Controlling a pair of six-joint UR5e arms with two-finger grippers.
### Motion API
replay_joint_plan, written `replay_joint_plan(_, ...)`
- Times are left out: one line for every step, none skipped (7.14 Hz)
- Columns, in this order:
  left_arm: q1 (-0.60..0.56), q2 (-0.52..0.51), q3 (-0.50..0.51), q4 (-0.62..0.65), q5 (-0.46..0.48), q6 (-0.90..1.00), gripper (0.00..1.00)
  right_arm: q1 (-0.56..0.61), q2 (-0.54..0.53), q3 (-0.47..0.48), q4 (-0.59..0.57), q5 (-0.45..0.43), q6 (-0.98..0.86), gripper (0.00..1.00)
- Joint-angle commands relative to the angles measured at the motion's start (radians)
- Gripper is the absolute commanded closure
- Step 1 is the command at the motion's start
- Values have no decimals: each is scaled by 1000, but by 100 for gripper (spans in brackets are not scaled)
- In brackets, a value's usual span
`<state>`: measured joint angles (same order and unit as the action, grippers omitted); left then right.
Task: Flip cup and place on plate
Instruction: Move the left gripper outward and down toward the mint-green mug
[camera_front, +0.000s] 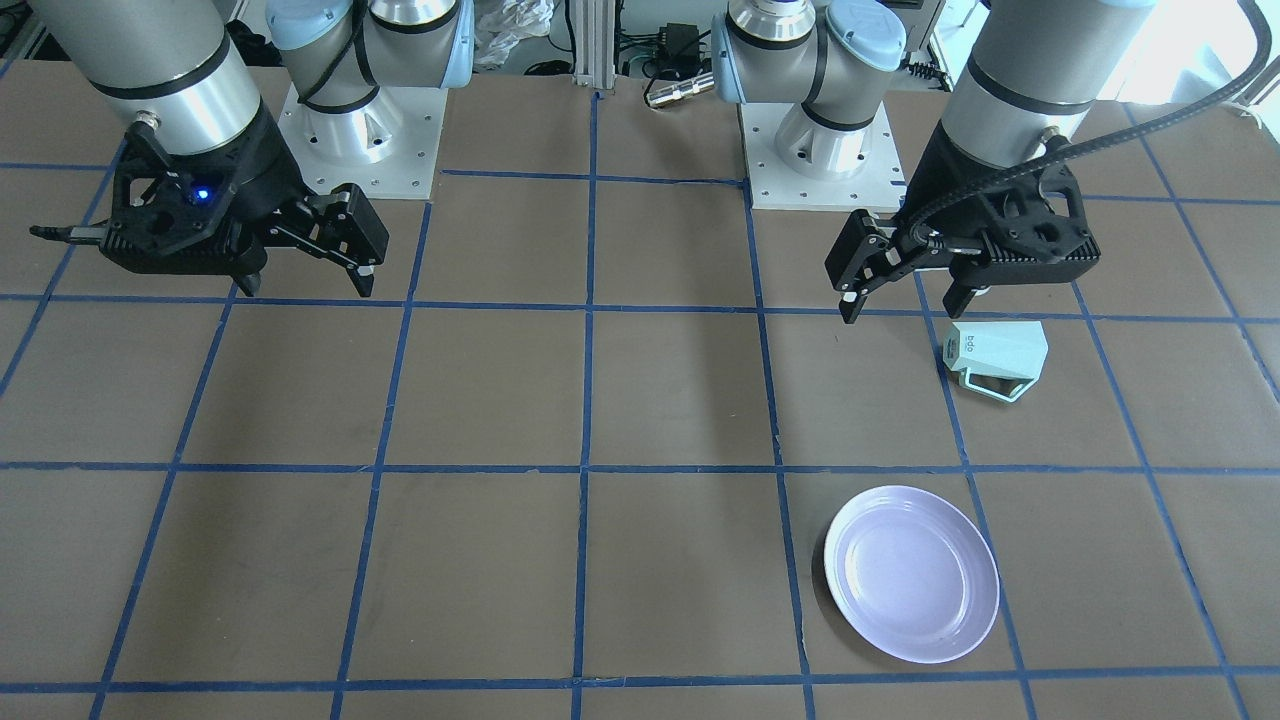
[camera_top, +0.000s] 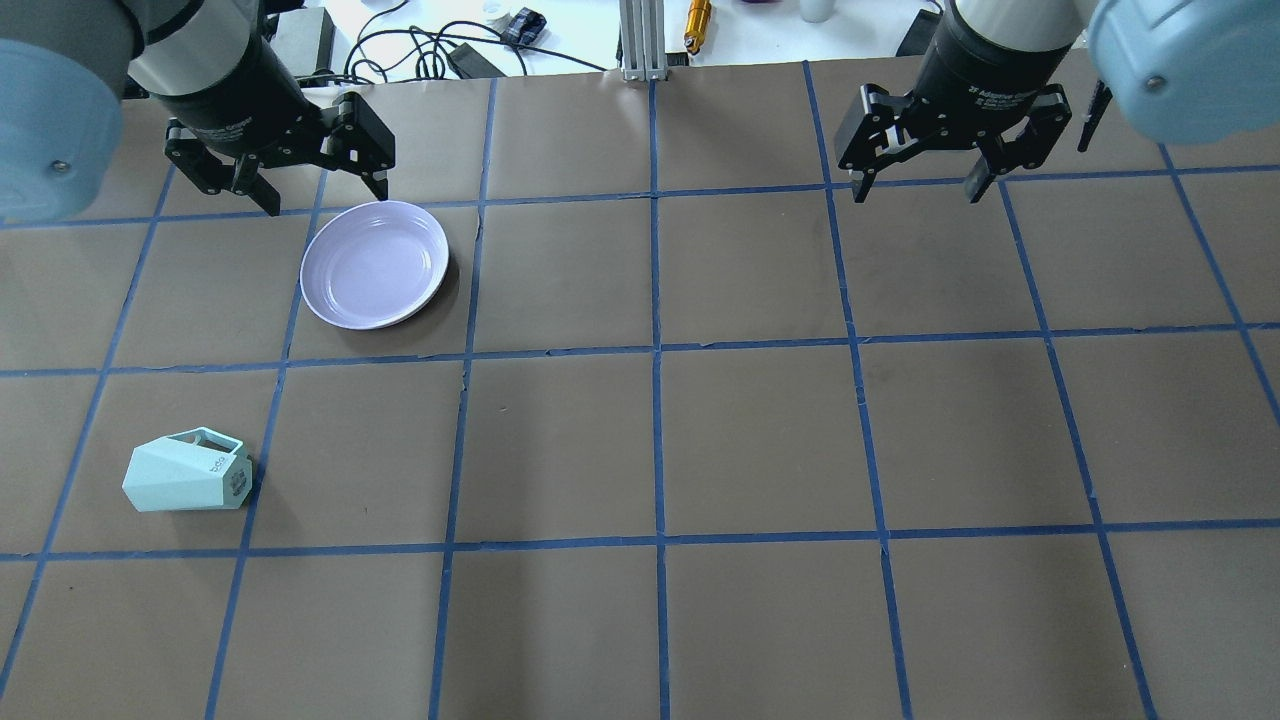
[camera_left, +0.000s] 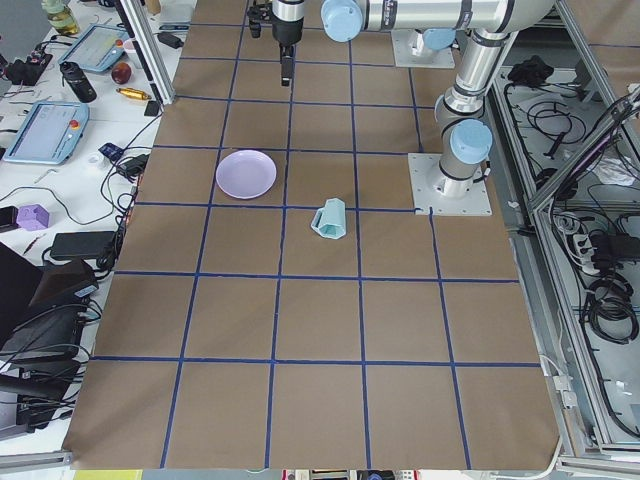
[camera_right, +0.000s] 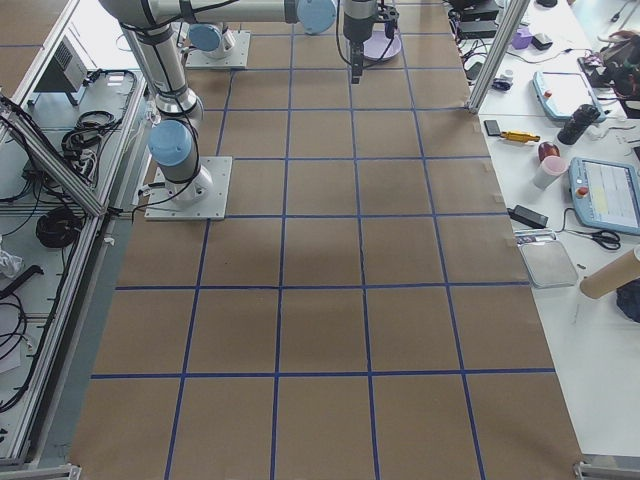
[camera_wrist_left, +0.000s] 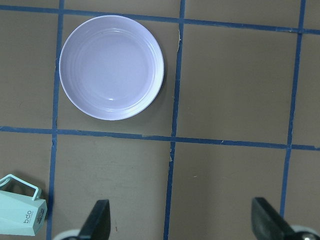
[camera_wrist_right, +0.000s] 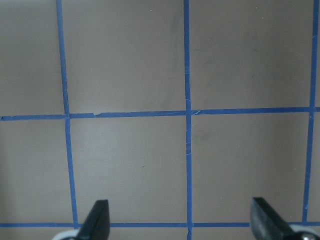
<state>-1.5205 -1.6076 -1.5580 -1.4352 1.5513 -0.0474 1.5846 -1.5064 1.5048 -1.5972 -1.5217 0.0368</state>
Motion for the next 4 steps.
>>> replay_joint_plan(63, 8, -5, -20, -3, 9, 0, 0, 0, 0, 0, 0, 0, 0)
replay_joint_plan(112, 9, -7, -49, -4, 35, 0, 0, 0, 0, -1, 0, 0, 0)
replay_joint_plan(165, 9, -8, -86, -5, 108, 0, 0, 0, 0, 0, 0, 0, 0)
replay_joint_plan(234, 2, -8, -112, -11, 189, 0, 0, 0, 0, 0, 0, 0, 0)
